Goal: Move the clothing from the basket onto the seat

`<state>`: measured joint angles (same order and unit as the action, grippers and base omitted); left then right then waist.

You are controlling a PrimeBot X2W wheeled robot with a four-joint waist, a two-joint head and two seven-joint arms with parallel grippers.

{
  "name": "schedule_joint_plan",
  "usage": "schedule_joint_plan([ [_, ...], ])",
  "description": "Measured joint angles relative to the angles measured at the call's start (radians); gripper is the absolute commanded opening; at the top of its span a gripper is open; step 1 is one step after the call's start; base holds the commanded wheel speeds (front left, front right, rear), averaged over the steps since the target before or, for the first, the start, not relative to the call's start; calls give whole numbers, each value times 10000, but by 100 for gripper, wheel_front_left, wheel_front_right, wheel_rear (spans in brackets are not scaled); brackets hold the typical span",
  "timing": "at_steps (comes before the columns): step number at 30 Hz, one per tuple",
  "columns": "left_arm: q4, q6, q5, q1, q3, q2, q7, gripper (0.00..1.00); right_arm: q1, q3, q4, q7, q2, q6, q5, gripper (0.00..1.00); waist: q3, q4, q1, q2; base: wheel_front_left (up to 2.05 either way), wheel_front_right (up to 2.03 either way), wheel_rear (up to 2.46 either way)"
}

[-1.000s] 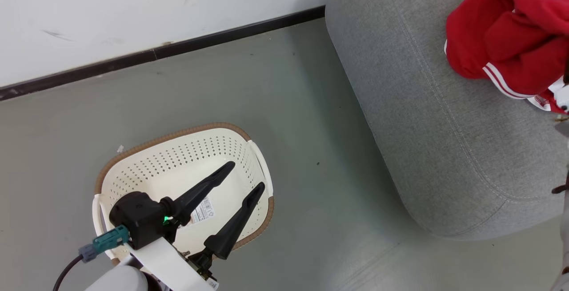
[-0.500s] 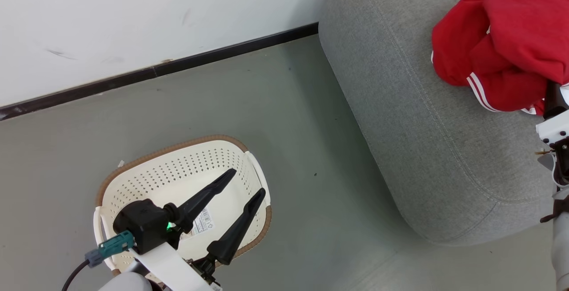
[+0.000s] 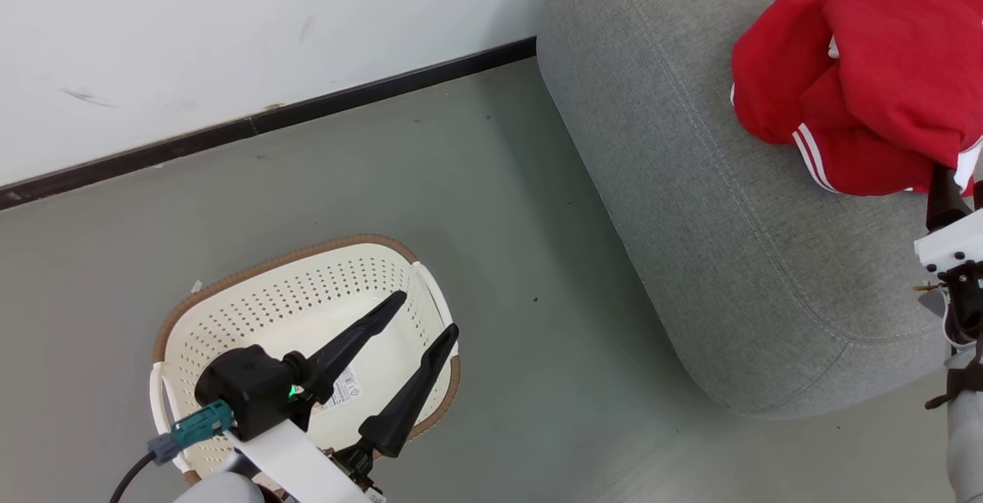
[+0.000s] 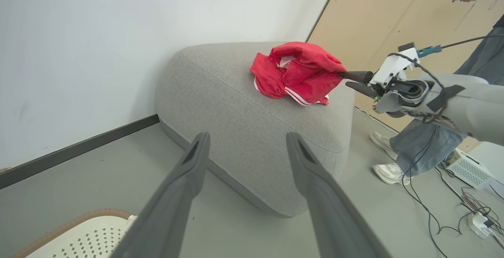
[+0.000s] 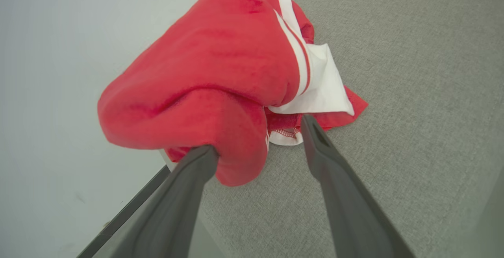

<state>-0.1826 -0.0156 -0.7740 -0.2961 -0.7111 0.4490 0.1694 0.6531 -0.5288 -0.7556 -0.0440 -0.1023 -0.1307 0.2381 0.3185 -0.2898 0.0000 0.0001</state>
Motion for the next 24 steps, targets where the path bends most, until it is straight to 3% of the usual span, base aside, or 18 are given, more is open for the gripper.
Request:
schedule_joint_plan([
  [24, 6, 13, -2, 119, -12, 2, 4, 100, -1216, 1066, -224, -545, 6, 0, 378, 100, -257, -94, 0, 0, 0, 0, 0],
])
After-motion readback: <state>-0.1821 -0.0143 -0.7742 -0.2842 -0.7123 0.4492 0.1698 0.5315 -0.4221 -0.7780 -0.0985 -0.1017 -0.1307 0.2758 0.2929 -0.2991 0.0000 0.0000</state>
